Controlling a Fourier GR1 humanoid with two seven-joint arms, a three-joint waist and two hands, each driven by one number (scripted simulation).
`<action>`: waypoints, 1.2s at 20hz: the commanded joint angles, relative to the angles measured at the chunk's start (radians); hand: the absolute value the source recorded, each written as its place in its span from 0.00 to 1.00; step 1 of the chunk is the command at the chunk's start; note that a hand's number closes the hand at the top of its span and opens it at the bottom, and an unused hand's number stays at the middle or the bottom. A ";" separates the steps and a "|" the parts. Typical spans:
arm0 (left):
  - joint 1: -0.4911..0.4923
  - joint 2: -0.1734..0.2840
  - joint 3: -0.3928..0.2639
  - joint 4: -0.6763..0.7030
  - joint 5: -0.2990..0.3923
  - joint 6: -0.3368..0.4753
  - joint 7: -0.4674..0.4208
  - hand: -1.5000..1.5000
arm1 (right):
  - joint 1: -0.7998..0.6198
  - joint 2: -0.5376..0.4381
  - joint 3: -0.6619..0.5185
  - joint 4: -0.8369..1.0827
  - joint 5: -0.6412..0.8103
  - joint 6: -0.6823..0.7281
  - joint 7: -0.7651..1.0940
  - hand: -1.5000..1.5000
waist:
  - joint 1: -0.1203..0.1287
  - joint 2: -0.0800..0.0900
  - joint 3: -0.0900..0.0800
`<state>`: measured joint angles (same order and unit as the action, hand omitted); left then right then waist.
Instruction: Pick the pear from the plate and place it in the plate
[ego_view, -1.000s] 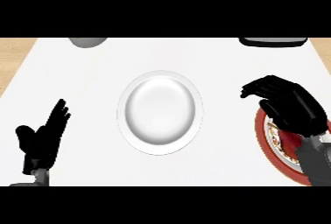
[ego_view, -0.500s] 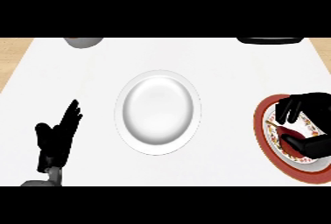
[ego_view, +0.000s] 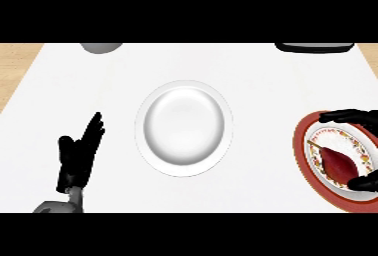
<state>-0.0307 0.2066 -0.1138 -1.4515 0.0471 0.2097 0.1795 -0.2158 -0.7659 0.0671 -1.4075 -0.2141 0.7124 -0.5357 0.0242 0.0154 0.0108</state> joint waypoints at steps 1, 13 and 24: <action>-0.009 -0.013 -0.010 0.021 -0.014 0.012 0.008 0.50 | -0.022 -0.080 0.011 -0.003 0.205 0.066 -0.264 0.00 | -0.004 -0.003 -0.001; -0.056 0.008 -0.004 0.011 -0.008 -0.023 0.046 0.50 | -0.119 -0.265 0.325 0.135 0.626 -0.193 -0.494 0.00 | 0.039 0.002 -0.008; -0.017 -0.008 -0.002 0.008 -0.038 -0.002 0.028 0.50 | -0.234 -0.158 0.497 0.435 0.821 -0.395 -0.626 0.00 | 0.005 -0.008 -0.010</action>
<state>-0.0665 0.1865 -0.1299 -1.4508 0.0032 0.2251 0.2216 -0.4185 -0.9623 0.5306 -1.0797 0.5538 0.2845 -0.9749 0.0413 0.0102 0.0019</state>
